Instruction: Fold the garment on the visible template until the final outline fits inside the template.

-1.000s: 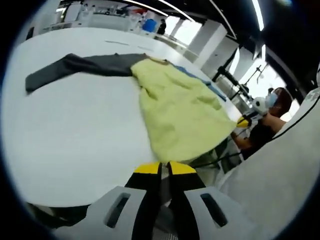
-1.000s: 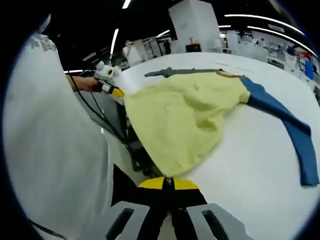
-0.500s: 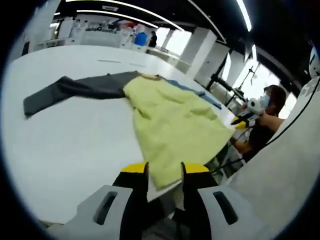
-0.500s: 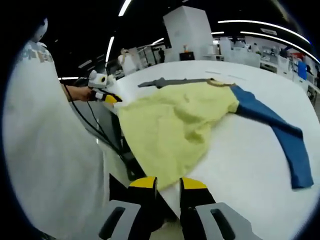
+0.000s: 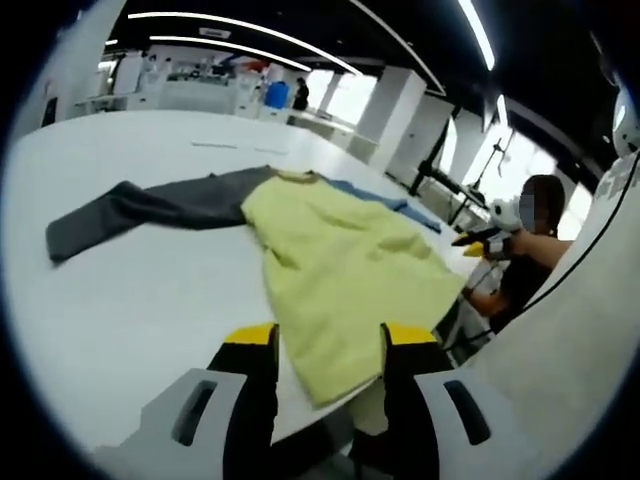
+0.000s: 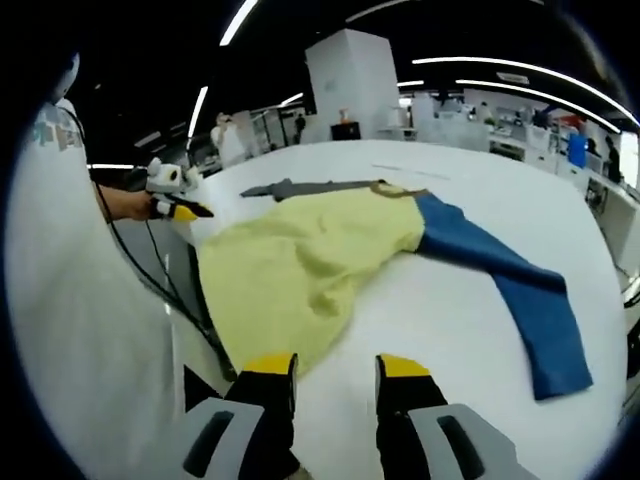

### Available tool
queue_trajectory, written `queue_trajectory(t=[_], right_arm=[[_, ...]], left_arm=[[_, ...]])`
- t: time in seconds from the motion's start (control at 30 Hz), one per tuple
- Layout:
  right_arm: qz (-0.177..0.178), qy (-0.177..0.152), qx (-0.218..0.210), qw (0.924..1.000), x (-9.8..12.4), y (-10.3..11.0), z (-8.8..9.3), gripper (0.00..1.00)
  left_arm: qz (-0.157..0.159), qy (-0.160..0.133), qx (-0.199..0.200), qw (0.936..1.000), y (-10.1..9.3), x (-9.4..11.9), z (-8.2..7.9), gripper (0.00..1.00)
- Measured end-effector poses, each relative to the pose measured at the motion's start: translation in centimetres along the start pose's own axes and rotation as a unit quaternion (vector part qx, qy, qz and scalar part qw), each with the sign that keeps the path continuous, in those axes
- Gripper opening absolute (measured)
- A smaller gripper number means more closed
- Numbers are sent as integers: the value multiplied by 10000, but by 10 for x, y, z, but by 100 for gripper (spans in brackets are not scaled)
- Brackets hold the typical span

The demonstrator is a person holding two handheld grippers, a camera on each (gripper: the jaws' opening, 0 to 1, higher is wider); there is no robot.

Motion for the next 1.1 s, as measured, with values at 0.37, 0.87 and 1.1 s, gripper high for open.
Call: queue_trajectory(t=[0.37, 0.87, 1.1], right_arm=[[799, -51, -202, 9966, 6, -45, -3, 34], [2011, -131, -802, 9762, 27, -95, 4, 36], [2351, -177, -922, 9674, 33, -109, 6, 40]], left_arm=[[-7, -47, -107, 9999, 0, -4, -6, 43], [-5, -177, -240, 9996, 0, -11, -20, 52], [50, -171, -368, 9992, -3, -14, -22, 55]])
Point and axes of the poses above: the point that each gripper's makers call its tool centre point, and the gripper's own axes: x roughly backward along the fingers, y roughly to its left, z roughly out of its underside, the point moved 3 cm from there along x, roughly backward along the fingers, and after that the axes turned 2 degrees about -y, right-handed, at the moved point
